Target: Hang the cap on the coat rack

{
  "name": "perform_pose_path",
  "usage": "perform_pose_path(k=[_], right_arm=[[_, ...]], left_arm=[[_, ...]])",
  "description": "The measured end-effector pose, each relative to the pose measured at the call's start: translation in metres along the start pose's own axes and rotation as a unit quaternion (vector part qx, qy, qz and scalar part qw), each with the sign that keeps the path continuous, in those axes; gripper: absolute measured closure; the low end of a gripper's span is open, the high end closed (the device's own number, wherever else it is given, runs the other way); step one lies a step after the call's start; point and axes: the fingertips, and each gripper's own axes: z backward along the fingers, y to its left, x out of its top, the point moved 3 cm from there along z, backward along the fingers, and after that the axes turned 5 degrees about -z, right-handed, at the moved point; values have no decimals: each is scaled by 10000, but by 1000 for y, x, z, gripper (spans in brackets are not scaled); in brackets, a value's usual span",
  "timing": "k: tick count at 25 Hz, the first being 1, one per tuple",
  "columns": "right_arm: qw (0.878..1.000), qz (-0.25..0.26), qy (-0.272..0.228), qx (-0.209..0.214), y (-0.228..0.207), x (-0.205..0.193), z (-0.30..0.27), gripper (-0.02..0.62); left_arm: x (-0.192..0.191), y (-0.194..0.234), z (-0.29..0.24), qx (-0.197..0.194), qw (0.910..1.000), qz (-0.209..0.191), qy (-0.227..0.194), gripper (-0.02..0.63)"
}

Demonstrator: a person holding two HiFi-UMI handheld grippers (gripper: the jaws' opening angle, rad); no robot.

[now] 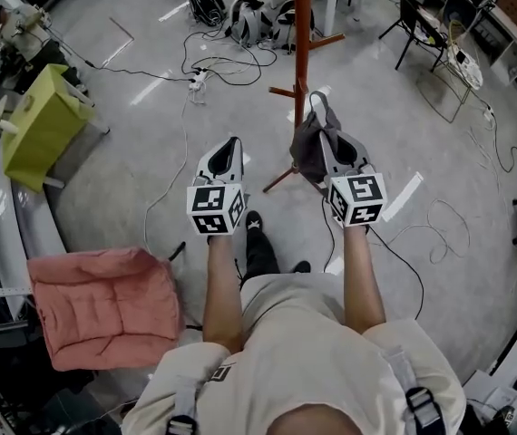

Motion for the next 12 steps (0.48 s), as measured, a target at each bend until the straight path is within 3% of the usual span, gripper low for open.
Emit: perform_pose_path(k=[4, 12], right_arm=[[9998, -79, -111, -144, -1, 7, -7, 586], [9996, -134, -39, -248, 1, -1, -16, 586]], left_arm=[[10, 4, -17, -214, 9991, -369, 78, 598], [7, -10, -56, -722, 9969, -287, 90, 598]])
